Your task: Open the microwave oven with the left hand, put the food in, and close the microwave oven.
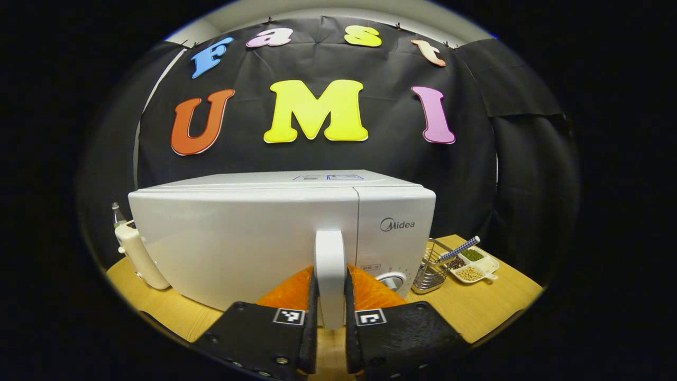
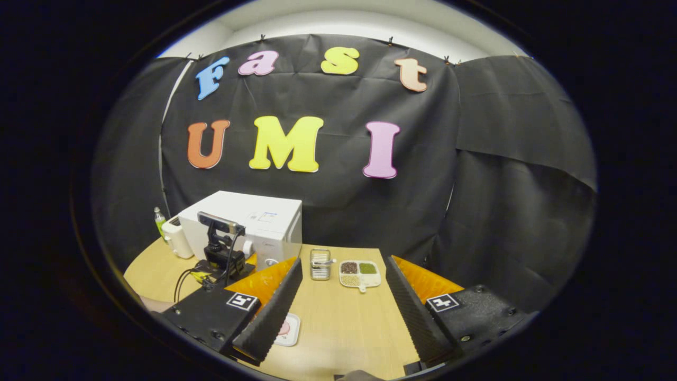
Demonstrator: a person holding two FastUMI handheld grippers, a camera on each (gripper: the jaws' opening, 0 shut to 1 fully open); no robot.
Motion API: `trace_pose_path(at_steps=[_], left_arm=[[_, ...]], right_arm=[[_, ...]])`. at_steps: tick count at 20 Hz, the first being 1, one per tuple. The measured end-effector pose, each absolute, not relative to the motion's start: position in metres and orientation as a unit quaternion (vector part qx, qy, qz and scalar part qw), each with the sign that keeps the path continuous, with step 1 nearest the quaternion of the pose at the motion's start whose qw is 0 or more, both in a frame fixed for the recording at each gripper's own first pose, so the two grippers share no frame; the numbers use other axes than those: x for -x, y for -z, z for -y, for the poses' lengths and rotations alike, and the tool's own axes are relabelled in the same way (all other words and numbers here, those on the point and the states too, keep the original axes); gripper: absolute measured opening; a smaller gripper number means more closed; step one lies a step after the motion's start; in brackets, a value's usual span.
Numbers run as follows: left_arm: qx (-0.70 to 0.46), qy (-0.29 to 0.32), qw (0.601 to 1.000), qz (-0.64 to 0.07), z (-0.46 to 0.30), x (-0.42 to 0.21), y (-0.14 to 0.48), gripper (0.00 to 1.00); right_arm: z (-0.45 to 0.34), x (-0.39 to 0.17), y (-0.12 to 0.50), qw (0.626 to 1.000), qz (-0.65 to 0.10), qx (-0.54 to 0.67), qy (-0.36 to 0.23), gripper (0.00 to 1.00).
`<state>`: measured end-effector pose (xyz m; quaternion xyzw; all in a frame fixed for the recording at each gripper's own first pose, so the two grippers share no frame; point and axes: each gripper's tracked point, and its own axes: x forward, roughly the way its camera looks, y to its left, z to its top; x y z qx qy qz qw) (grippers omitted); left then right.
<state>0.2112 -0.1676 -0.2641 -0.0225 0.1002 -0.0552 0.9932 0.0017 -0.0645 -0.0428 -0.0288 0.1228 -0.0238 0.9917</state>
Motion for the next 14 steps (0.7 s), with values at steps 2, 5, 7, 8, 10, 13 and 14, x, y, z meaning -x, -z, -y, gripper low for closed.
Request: trace_pose_path(at_steps=[2,5,7,8,10,13,14], left_arm=[[0.046,0.061,0.99,-0.119,0.169,-0.214,0.271,0.14],[0.034,0.063,0.99,-0.121,0.167,-0.209,0.271,0.11],[0.037,0.07,0.989,-0.123,0.168,-0.207,0.269,0.11],[0.037,0.071,0.991,-0.111,0.167,-0.195,0.266,0.1],[0.013,0.083,0.992,-0.099,0.161,-0.177,0.267,0.08],[0.027,0.1,0.989,-0.103,0.152,-0.146,0.268,0.09],[0.027,0.104,0.989,-0.105,0.148,-0.136,0.268,0.09]], right_arm=[[0.064,-0.003,0.045,0.992,-0.125,0.028,0.022,1.0],[0.061,-0.004,0.047,0.991,-0.127,0.026,0.018,1.0],[0.059,-0.003,0.047,0.992,-0.126,0.027,0.015,1.0],[0.058,-0.003,0.045,0.992,-0.124,0.028,0.014,1.0],[0.059,-0.001,0.044,0.992,-0.122,0.029,0.015,1.0],[0.049,-0.001,0.05,0.992,-0.124,0.025,0.002,1.0],[0.045,-0.001,0.051,0.992,-0.124,0.025,-0.002,1.0]])
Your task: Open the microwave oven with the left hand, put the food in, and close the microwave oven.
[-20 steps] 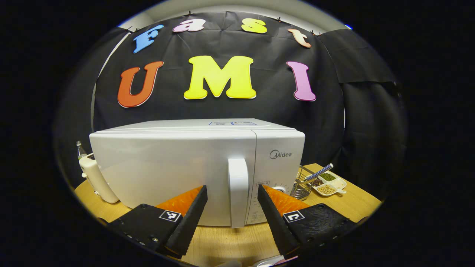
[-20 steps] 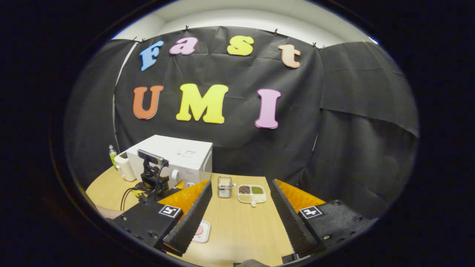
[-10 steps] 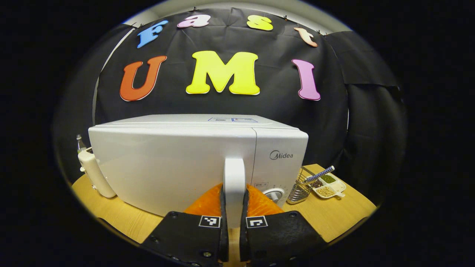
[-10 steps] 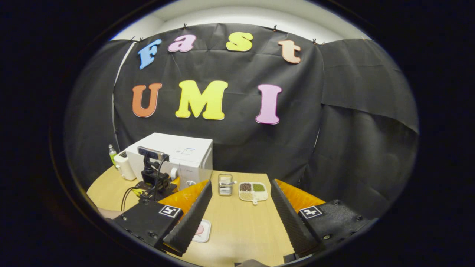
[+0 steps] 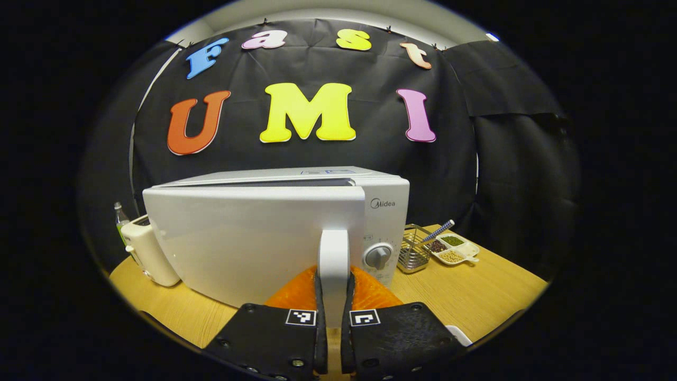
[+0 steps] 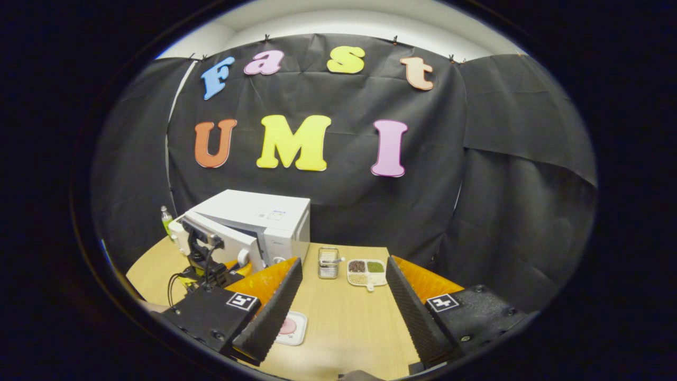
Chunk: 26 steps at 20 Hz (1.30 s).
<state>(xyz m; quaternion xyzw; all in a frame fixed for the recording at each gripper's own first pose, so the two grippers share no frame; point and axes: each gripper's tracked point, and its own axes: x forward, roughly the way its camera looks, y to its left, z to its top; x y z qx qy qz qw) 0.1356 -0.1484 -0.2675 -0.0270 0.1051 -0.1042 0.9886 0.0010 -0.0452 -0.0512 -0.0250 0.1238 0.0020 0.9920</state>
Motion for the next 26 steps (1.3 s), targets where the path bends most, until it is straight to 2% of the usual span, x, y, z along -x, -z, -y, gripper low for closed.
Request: trace_pose_path(at_steps=[2,6,8,9,10,11,13,14,20,26], left_arm=[[0.016,0.11,0.989,-0.1,0.135,-0.112,0.266,0.1],[0.001,0.102,0.989,-0.11,0.108,-0.073,0.268,0.17],[-0.017,0.072,0.992,-0.105,0.084,-0.059,0.265,0.27],[-0.022,0.069,0.992,-0.1,0.078,-0.054,0.262,0.45],[-0.027,0.063,0.993,-0.094,0.071,-0.052,0.259,0.57],[-0.032,0.054,0.994,-0.09,0.062,-0.051,0.256,0.73],[-0.026,0.056,0.993,-0.096,0.055,-0.045,0.257,0.91],[-0.026,0.054,0.993,-0.098,0.051,-0.04,0.256,0.95],[-0.021,0.027,0.994,-0.108,0.008,-0.001,0.259,0.95],[-0.043,-0.023,0.991,-0.126,-0.061,0.042,0.261,0.95]], right_arm=[[0.034,-0.002,0.055,0.992,-0.124,0.022,-0.015,1.0],[0.012,-0.002,0.055,0.992,-0.119,0.022,-0.037,1.0],[0.003,-0.002,0.056,0.992,-0.118,0.023,-0.046,1.0],[-0.001,-0.002,0.056,0.992,-0.117,0.023,-0.051,1.0],[-0.005,-0.002,0.056,0.991,-0.118,0.025,-0.054,1.0],[-0.007,-0.001,0.057,0.991,-0.117,0.025,-0.057,1.0],[-0.014,-0.001,0.057,0.991,-0.115,0.027,-0.062,1.0],[-0.019,0.0,0.057,0.991,-0.115,0.027,-0.066,1.0],[-0.033,-0.003,0.087,0.988,-0.129,0.032,-0.08,1.0],[-0.051,-0.01,0.151,0.977,-0.183,0.034,-0.107,1.0]])
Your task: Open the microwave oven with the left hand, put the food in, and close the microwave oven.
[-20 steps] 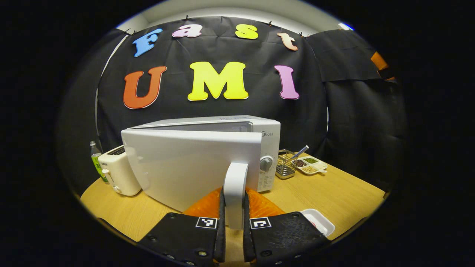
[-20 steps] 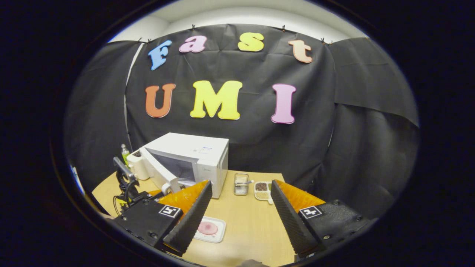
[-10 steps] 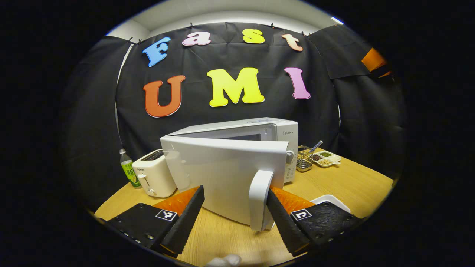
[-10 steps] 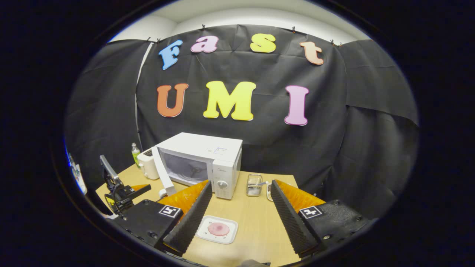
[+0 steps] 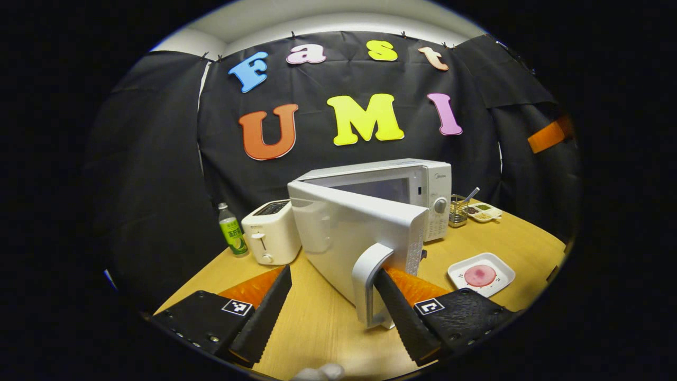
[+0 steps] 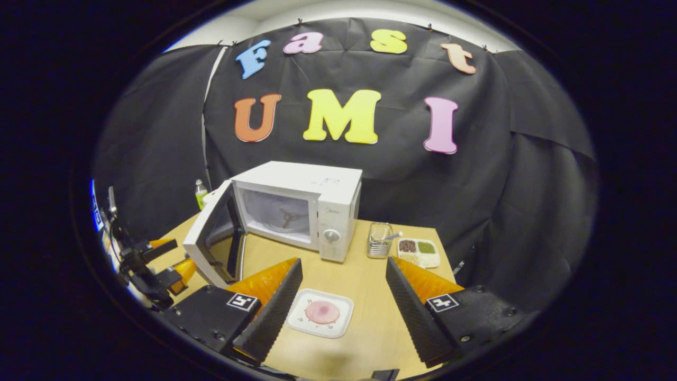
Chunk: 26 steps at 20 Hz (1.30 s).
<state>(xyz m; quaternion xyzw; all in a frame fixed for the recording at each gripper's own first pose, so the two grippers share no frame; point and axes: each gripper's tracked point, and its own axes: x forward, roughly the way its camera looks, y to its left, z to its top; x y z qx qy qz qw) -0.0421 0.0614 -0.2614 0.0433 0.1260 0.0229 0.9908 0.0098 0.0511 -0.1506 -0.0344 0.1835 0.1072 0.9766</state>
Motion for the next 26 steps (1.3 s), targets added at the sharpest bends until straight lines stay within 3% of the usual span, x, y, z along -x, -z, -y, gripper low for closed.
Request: trace_pose_path(at_steps=[4,8,16,17,18,19,22,23,24,26], left_arm=[[-0.023,-0.066,0.987,-0.144,-0.112,0.067,0.268,0.95],[-0.042,-0.098,0.982,-0.158,-0.152,0.082,0.271,0.95],[-0.055,-0.151,0.979,-0.125,-0.188,0.099,0.221,0.95],[-0.054,-0.153,0.979,-0.121,-0.186,0.1,0.213,0.95],[-0.052,-0.153,0.98,-0.117,-0.183,0.1,0.206,0.95],[-0.05,-0.152,0.98,-0.114,-0.181,0.1,0.2,0.95],[-0.044,-0.151,0.982,-0.108,-0.169,0.102,0.184,0.95],[-0.044,-0.155,0.981,-0.107,-0.167,0.103,0.18,0.95],[-0.042,-0.157,0.981,-0.107,-0.165,0.104,0.176,0.95],[-0.043,-0.168,0.979,-0.108,-0.161,0.11,0.17,0.95]], right_arm=[[-0.047,-0.022,0.204,0.967,-0.235,0.024,-0.095,0.94],[-0.048,-0.028,0.261,0.948,-0.299,-0.003,-0.105,0.78],[-0.039,-0.041,0.372,0.896,-0.427,-0.074,-0.097,0.68],[-0.041,-0.041,0.38,0.889,-0.439,-0.085,-0.102,0.55],[-0.044,-0.043,0.386,0.883,-0.448,-0.092,-0.107,0.53],[-0.046,-0.045,0.394,0.876,-0.458,-0.1,-0.111,0.64],[-0.055,-0.048,0.411,0.856,-0.487,-0.119,-0.124,0.6],[-0.056,-0.048,0.415,0.851,-0.495,-0.121,-0.127,0.55],[-0.058,-0.049,0.42,0.846,-0.502,-0.125,-0.13,0.41],[-0.059,-0.052,0.423,0.842,-0.507,-0.125,-0.14,0.33]])
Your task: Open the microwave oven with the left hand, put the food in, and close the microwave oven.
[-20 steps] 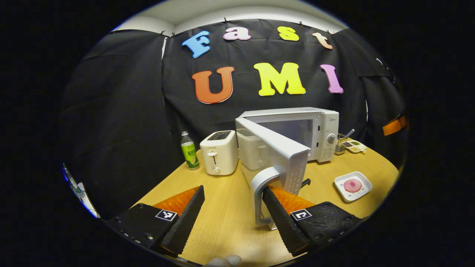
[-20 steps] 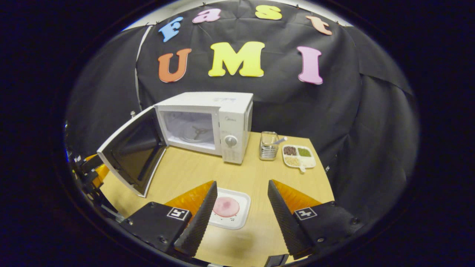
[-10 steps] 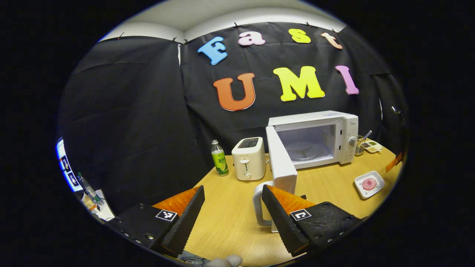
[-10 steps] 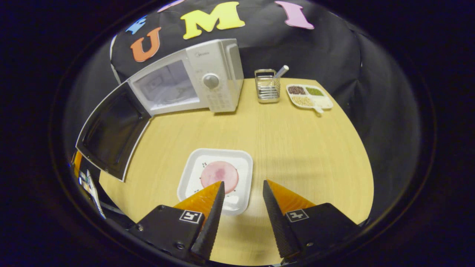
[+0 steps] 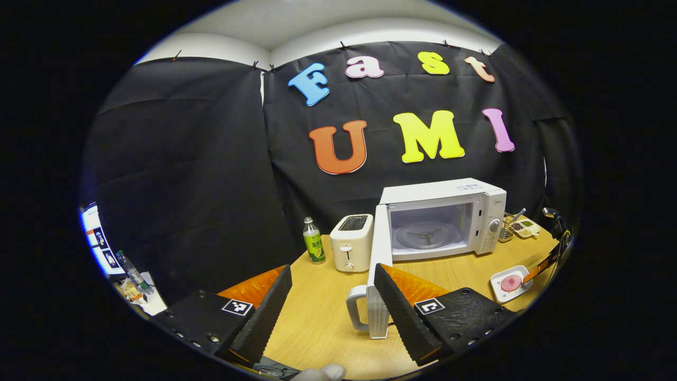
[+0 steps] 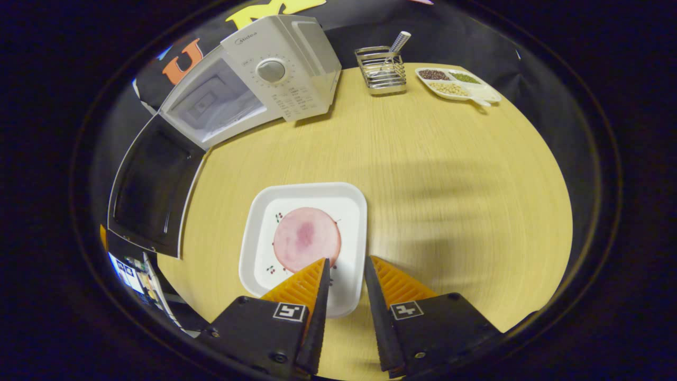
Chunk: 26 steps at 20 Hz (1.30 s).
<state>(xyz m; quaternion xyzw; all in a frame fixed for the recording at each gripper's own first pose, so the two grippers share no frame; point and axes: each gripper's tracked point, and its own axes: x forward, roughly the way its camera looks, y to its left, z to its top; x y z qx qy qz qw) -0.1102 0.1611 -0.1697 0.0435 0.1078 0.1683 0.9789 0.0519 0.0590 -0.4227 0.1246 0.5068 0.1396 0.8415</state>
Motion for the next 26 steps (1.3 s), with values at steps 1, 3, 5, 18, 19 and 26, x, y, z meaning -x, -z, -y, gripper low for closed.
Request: trace_pose_path(at_steps=[1,3,5,18,19,26], left_arm=[[-0.047,-0.176,0.977,-0.109,-0.158,0.114,0.168,0.95],[-0.054,-0.194,0.973,-0.114,-0.153,0.122,0.163,0.95],[-0.051,-0.205,0.97,-0.118,-0.141,0.13,0.158,0.95],[-0.048,-0.174,0.978,-0.103,-0.118,0.125,0.132,0.95],[-0.046,-0.165,0.98,-0.102,-0.118,0.121,0.131,0.95],[-0.03,-0.115,0.988,-0.098,-0.127,0.105,0.124,0.95]], right_arm=[[-0.056,-0.05,0.42,0.842,-0.506,-0.121,-0.144,0.29],[-0.05,-0.051,0.425,0.837,-0.514,-0.109,-0.15,0.21],[-0.05,-0.053,0.424,0.831,-0.52,-0.126,-0.155,0.08],[-0.11,-0.05,0.379,0.77,-0.484,-0.371,-0.189,0.04],[-0.121,-0.049,0.371,0.765,-0.476,-0.392,-0.188,0.04],[-0.206,-0.094,0.307,0.778,-0.376,-0.486,-0.128,0.03]])
